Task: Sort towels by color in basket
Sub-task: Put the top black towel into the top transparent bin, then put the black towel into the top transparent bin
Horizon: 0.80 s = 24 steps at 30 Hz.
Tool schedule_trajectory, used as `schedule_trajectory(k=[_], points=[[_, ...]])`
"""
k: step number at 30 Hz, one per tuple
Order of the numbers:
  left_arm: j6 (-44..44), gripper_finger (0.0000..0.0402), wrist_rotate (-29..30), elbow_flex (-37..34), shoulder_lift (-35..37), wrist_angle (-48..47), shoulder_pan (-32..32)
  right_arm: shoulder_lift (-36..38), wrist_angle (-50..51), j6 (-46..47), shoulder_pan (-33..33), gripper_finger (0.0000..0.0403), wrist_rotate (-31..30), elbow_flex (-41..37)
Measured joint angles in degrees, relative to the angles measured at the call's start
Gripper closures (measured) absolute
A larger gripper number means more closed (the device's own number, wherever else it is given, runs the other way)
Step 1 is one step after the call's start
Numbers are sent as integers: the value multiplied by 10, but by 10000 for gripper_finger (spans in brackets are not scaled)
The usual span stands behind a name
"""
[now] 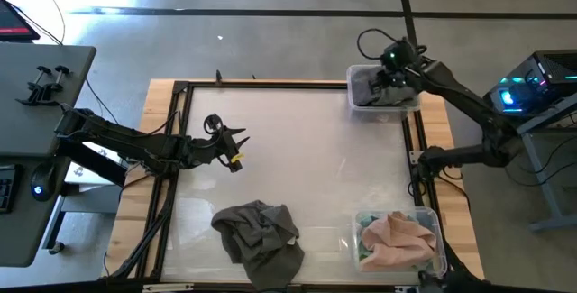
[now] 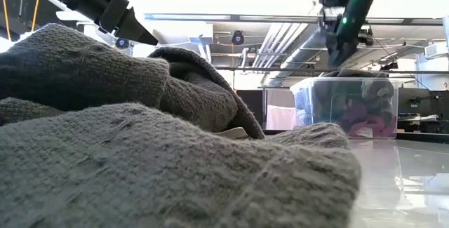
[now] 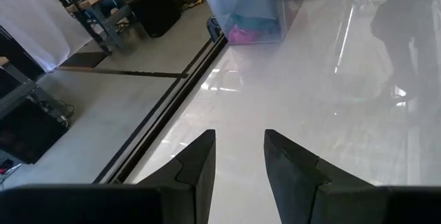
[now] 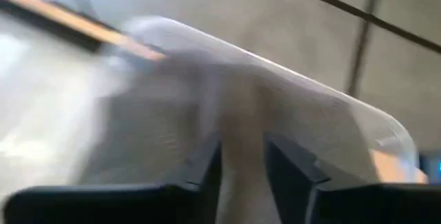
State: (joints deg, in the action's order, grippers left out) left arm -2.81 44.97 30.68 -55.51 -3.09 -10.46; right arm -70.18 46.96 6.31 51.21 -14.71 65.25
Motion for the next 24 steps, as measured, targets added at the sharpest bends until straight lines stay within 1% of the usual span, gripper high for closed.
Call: schedule_trajectory(k=[3, 5, 7, 12, 14, 16, 20, 22, 24], points=[[0, 291, 0, 0, 0, 1, 0, -30, -12, 12, 26, 342, -34, -20], [0, 291, 0, 0, 0, 1, 0, -52, -21, 14, 44, 376, -39, -31], [0, 291, 0, 0, 0, 1, 0, -76, -26, 13, 56, 396, -31, -45], [0, 291, 0, 0, 0, 0, 0, -128, -30, 27, 62, 386, 5, -69], [0, 291, 0, 0, 0, 0, 0, -137, -29, 27, 58, 388, -11, -70], [0, 291, 0, 0, 0, 0, 0, -128, -38, 25, 54, 391, -22, -65], [-3, 291, 0, 0, 0, 0, 0, -112, -46, 2, 54, 389, -22, -65], [-4, 291, 0, 0, 0, 0, 0, -93, -45, -7, 54, 378, -22, -65], [-4, 291, 0, 0, 0, 0, 0, -73, -39, -15, 54, 357, -22, -65]])
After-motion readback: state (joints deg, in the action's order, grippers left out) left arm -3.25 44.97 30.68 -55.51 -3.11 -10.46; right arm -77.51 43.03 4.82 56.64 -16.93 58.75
